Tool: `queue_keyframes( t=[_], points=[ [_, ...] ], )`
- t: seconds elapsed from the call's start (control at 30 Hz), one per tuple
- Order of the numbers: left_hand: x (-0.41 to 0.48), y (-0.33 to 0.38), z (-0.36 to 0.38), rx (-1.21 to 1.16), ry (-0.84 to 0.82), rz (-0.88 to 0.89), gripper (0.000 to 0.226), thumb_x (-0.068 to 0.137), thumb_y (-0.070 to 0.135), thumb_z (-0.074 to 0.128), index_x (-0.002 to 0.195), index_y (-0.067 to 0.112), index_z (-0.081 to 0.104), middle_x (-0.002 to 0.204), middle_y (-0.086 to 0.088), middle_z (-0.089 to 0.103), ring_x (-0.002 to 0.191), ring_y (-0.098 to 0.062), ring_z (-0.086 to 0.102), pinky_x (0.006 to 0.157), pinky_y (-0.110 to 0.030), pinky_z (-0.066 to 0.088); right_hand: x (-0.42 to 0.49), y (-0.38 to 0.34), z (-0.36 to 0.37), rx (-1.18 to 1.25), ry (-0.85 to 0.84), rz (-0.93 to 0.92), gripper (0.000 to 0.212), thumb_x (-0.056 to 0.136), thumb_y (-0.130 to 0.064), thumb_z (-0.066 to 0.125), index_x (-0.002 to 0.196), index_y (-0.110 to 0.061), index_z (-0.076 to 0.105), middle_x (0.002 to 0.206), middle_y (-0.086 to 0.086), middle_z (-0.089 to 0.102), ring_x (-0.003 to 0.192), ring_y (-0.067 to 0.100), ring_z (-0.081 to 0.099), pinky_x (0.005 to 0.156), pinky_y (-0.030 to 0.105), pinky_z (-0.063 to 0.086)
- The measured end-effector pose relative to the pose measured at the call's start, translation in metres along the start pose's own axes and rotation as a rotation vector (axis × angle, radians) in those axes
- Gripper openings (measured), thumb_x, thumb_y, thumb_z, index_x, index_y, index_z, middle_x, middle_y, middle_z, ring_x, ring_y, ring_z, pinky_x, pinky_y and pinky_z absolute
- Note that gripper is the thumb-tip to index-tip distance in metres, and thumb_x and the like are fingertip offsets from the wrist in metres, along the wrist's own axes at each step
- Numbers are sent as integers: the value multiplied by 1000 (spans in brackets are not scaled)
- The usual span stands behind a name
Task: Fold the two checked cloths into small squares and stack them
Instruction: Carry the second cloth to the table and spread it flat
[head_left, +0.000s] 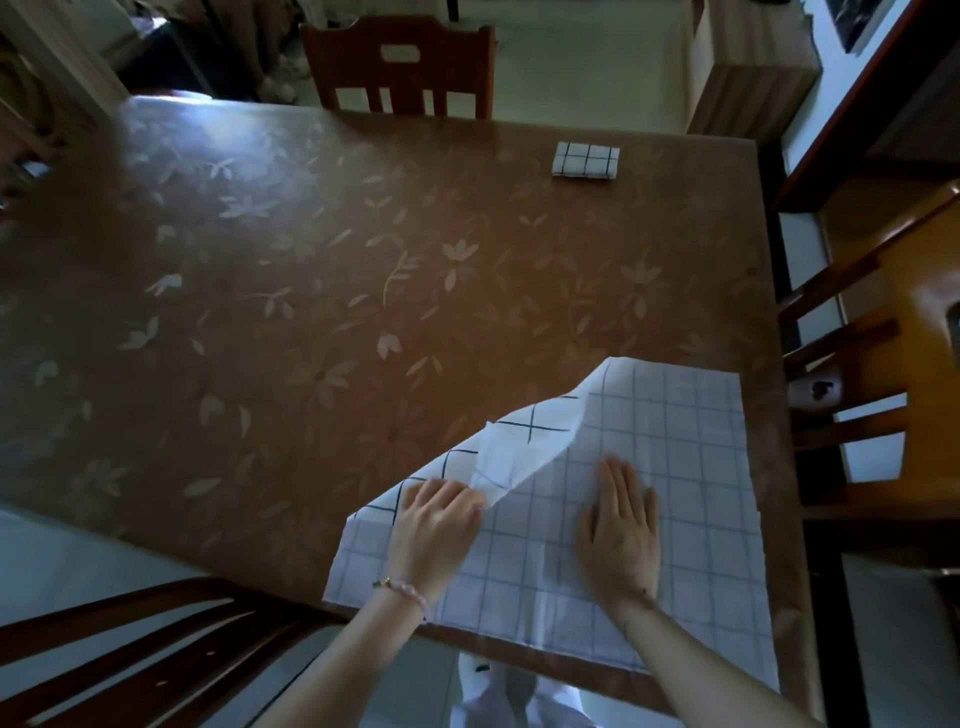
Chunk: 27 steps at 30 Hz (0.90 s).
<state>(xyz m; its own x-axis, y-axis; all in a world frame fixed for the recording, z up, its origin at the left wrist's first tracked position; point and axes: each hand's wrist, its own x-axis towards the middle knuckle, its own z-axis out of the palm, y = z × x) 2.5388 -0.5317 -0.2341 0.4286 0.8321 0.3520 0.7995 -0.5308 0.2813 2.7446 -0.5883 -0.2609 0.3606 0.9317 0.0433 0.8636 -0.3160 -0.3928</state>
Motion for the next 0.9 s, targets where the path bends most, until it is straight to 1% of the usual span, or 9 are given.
queue_keyframes(
  t=[0.13, 0.23, 0.3, 0.37, 0.47, 0.53, 0.63, 0.77, 0.9],
  points=[
    [3, 1, -8, -71, -66, -95, 19, 80, 40, 57, 81, 23, 64, 82, 10, 64, 74, -11, 58, 68, -26, 44, 1, 0, 2, 4, 20, 39, 57, 88, -30, 26, 136, -4, 43, 144, 10, 43, 136, 25, 33, 115, 44, 13],
    [19, 0, -14, -42, -138, -212, 33, 74, 48, 56, 94, 22, 60, 94, 8, 59, 85, -13, 54, 76, -31, 45, 0, -1, 2, -1, 20, 26, 58, 88, -32, 26, 137, -6, 41, 146, 9, 40, 138, 23, 30, 116, 44, 13],
    [26, 0, -11, -35, -246, -175, 44, 70, 54, 58, 101, 24, 60, 102, 9, 56, 94, -13, 50, 81, -33, 44, 0, 1, 2, 3, 24, 26, 59, 87, -32, 27, 138, -5, 40, 146, 9, 39, 139, 22, 28, 116, 45, 13],
    [27, 3, -9, -80, -351, -100, 45, 69, 56, 57, 102, 26, 62, 105, 10, 54, 100, -13, 48, 88, -35, 43, 0, 1, 2, 11, 24, 30, 59, 87, -32, 27, 138, -4, 40, 146, 9, 39, 139, 22, 28, 116, 46, 13],
    [20, 6, -7, -106, -470, 35, 51, 74, 56, 56, 114, 26, 57, 117, 10, 50, 112, -10, 40, 100, -27, 32, 1, 0, 3, 23, 23, 36, 58, 86, -28, 27, 136, -3, 41, 144, 11, 42, 137, 24, 32, 114, 48, 16],
    [11, 4, -7, -49, -459, 141, 53, 73, 56, 54, 117, 27, 52, 120, 10, 50, 112, -9, 39, 99, -25, 32, 1, 0, 2, 23, 25, 37, 58, 85, -26, 28, 136, -2, 42, 143, 12, 43, 136, 25, 34, 114, 49, 18],
    [1, 3, -7, 74, -408, 258, 48, 74, 59, 45, 108, 27, 59, 112, 10, 58, 103, -9, 53, 91, -26, 46, 0, 0, 2, 9, 21, 27, 58, 84, -25, 29, 136, -2, 41, 143, 12, 42, 136, 25, 34, 113, 48, 18],
    [0, 9, -3, 59, -331, 270, 31, 82, 42, 46, 94, 22, 67, 101, 6, 63, 92, -11, 60, 86, -30, 51, 0, 0, 2, 1, 20, 23, 59, 85, -26, 28, 138, -3, 39, 145, 11, 40, 138, 23, 31, 115, 45, 13],
    [3, 8, 5, 73, -259, 302, 22, 80, 29, 49, 83, 17, 67, 93, 2, 65, 84, -16, 62, 79, -34, 53, 0, 0, 2, -1, 17, 22, 59, 85, -25, 29, 138, -4, 39, 146, 10, 39, 138, 22, 29, 116, 43, 9]
  ],
)
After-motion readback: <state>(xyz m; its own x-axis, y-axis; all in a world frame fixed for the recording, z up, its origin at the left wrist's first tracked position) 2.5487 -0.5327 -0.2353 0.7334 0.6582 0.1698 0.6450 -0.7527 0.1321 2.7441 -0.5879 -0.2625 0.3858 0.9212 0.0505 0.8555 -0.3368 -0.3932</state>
